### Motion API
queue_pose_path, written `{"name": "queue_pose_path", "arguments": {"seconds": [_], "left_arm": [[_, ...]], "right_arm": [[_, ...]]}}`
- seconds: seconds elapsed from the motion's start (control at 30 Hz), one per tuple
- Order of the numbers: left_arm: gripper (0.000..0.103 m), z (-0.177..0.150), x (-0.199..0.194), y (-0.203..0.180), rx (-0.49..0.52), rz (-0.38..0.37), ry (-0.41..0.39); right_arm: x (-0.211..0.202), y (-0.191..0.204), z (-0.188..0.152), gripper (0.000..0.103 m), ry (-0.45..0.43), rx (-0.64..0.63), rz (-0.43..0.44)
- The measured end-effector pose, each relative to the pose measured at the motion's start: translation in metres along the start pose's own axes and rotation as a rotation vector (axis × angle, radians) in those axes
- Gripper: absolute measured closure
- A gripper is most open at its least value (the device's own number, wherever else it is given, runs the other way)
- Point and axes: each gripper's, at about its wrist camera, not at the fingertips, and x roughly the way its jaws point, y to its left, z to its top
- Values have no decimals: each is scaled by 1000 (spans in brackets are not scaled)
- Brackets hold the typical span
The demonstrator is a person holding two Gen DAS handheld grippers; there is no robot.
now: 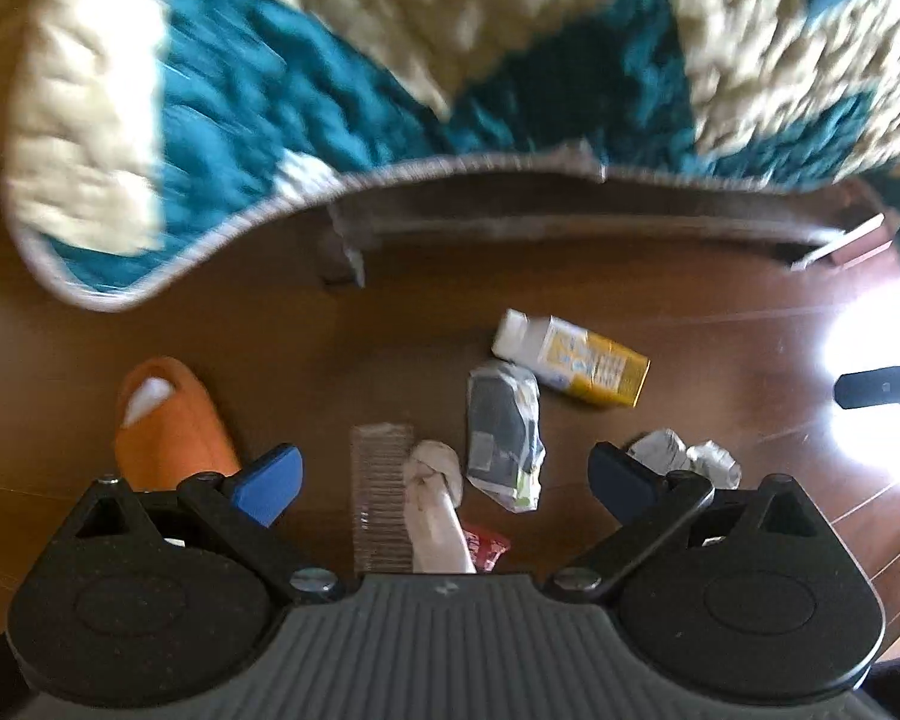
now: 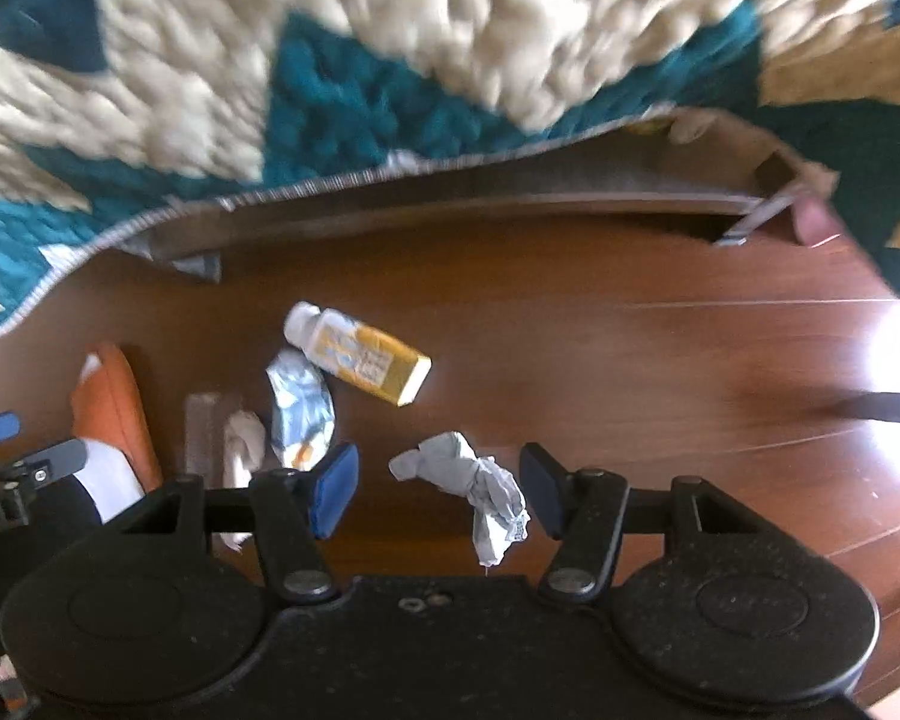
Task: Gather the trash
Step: 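Lower both tools from the bin back toward the floor trash, then grasp the white plastic bag with left tool while right grasps the grey cloth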
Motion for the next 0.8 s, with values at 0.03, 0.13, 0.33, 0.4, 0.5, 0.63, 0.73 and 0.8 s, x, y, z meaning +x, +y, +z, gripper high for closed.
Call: {"name": "queue_pose_path", "arguments": {"seconds": [0.03, 0.13, 0.33, 0.4, 0.5, 0.63, 0.73, 0.8], "left_arm": [[1, 1, 11, -3, 2, -2, 18], [1, 3, 48, -13, 20, -25, 79], [1, -3, 109, -28, 67, -29, 182], [2, -5, 125, -33, 88, -34, 203], [2, -8, 144, -40, 112, -59, 217], [6, -10, 163, -48, 138, -63, 229], [6, -7, 175, -53, 143, -54, 238], [9, -5, 179, -54, 141, -58, 233]], "right_arm": [[11, 0, 2, 44, 18, -13, -9], [45, -1, 4, 44, 81, -86, -50], [117, -5, -5, 44, 217, -199, -71], [134, -8, -8, 44, 241, -226, -61], [158, -10, -13, 44, 279, -230, -47], [184, -8, -17, 44, 302, -263, -68], [198, -6, -24, 44, 322, -292, -87], [204, -2, -29, 45, 326, -317, -85]]}}
